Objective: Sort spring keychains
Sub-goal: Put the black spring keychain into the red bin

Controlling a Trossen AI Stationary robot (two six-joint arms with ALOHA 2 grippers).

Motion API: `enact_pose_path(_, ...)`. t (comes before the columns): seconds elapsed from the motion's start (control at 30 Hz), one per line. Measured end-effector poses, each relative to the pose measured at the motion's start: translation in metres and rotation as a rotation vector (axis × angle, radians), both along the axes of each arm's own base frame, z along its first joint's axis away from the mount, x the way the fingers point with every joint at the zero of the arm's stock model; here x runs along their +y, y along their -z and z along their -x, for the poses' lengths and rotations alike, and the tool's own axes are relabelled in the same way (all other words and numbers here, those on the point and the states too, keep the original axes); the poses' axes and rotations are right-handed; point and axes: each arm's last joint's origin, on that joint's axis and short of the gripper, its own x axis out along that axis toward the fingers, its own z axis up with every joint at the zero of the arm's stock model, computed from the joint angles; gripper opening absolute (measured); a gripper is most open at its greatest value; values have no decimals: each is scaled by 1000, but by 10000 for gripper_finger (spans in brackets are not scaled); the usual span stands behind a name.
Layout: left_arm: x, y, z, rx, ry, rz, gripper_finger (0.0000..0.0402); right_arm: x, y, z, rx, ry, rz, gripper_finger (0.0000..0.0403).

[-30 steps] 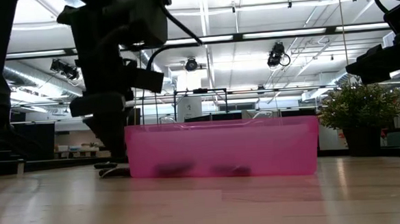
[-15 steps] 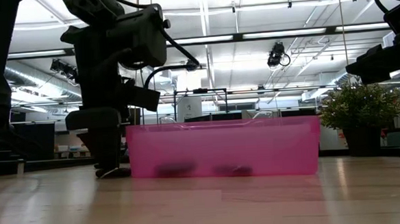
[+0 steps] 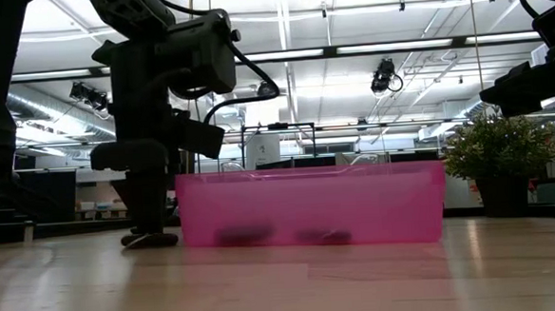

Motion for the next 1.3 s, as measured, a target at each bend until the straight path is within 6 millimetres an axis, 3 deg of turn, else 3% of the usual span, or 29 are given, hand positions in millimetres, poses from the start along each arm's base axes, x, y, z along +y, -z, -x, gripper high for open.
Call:
enact_pose_path(0.1, -1, 0, 1, 18, 25, 33, 16, 0, 0, 0, 0, 0, 0, 166)
enact_pose_path(0.4, 3, -4, 11, 159, 28, -48, 7, 0, 0, 0, 0, 0, 0, 166)
enact_pose_path(0.67, 5, -19, 7, 153, 46, -208, 6, 0, 0, 0, 0, 0, 0, 166)
enact_pose_path(0.93, 0, -54, 12, 14, -2, -423, 6, 0, 0, 0, 2, 0, 0, 166)
enact_pose_path(1.13, -15, -84, 25, -178, 22, -562, 7, 0, 0, 0, 2, 0, 0, 166)
enact_pose_path(1.3, -31, -103, 31, -346, 63, -571, 7, 0, 0, 0, 2, 0, 0, 166)
